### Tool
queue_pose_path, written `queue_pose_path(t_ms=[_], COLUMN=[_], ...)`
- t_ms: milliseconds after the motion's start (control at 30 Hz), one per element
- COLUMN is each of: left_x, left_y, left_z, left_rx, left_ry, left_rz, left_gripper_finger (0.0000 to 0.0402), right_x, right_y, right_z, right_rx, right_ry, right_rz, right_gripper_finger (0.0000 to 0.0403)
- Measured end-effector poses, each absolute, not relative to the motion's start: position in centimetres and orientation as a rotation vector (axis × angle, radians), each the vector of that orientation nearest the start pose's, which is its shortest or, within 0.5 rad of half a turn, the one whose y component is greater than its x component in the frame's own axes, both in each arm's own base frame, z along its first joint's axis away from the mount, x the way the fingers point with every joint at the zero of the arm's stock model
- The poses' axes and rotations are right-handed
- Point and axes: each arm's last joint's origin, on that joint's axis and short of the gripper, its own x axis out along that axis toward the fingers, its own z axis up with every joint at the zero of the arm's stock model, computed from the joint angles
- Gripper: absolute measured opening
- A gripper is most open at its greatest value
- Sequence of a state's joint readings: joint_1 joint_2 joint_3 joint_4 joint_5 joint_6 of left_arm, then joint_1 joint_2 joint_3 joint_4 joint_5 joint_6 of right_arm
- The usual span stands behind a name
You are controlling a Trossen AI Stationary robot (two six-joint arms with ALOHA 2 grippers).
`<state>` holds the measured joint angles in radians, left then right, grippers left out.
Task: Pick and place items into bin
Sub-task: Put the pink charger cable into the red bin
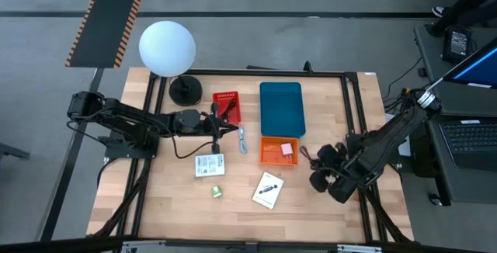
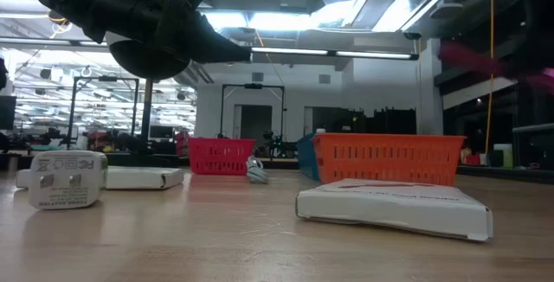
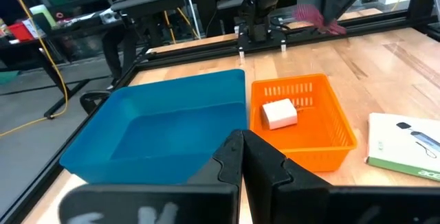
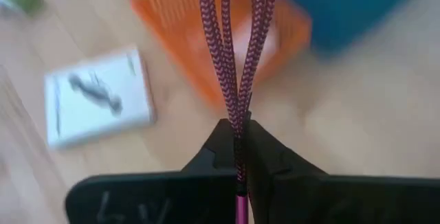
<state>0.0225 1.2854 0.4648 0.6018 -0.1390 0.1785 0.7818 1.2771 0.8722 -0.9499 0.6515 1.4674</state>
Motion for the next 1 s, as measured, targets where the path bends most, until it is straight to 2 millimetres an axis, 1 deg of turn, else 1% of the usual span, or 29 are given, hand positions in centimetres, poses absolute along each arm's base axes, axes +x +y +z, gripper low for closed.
queue_pose_path(t_ms=[100, 167, 367, 467, 600, 733, 833, 1000], left_x=[25.1, 25.1, 25.0, 25.0, 25.0, 25.0, 25.0, 25.0], left_y=[1.0, 1.0, 1.0, 1.0, 1.0, 1.0, 1.0, 1.0], left_z=[19.8, 19.7, 19.6, 19.5, 19.5, 19.5, 19.5, 19.6], left_rx=[0.190, 0.190, 0.182, 0.177, 0.168, 0.172, 0.152, 0.147], left_ry=[0.233, 0.235, 0.246, 0.255, 0.254, 0.254, 0.252, 0.247], left_rz=[0.140, 0.140, 0.139, 0.139, 0.140, 0.139, 0.141, 0.141], left_gripper_finger=[0.0005, 0.0003, 0.0003, 0.0005, 0.0003, 0.0001, 0.0003, 0.0001], right_x=[16.3, 16.3, 16.4, 16.4, 16.4, 17.0, 17.8, 19.3], right_y=[13.1, 12.9, 12.7, 12.6, 12.2, 11.6, 11.3, 10.8], right_z=[23.5, 23.9, 24.0, 22.8, 20.4, 19.6, 20.1, 21.7], right_rx=[0.328, 0.262, 0.195, 0.193, 0.240, 0.197, 0.160, 0.043], right_ry=[0.658, 0.588, 0.481, 0.430, 0.375, 0.345, 0.328, 0.332], right_rz=[-0.590, -0.600, -0.624, -0.637, -0.644, -0.637, -0.608, -0.502], right_gripper_finger=[0.0000, 0.0000, 0.0000, 0.0000, 0.0000, 0.0000, 0.0000, 0.0000])
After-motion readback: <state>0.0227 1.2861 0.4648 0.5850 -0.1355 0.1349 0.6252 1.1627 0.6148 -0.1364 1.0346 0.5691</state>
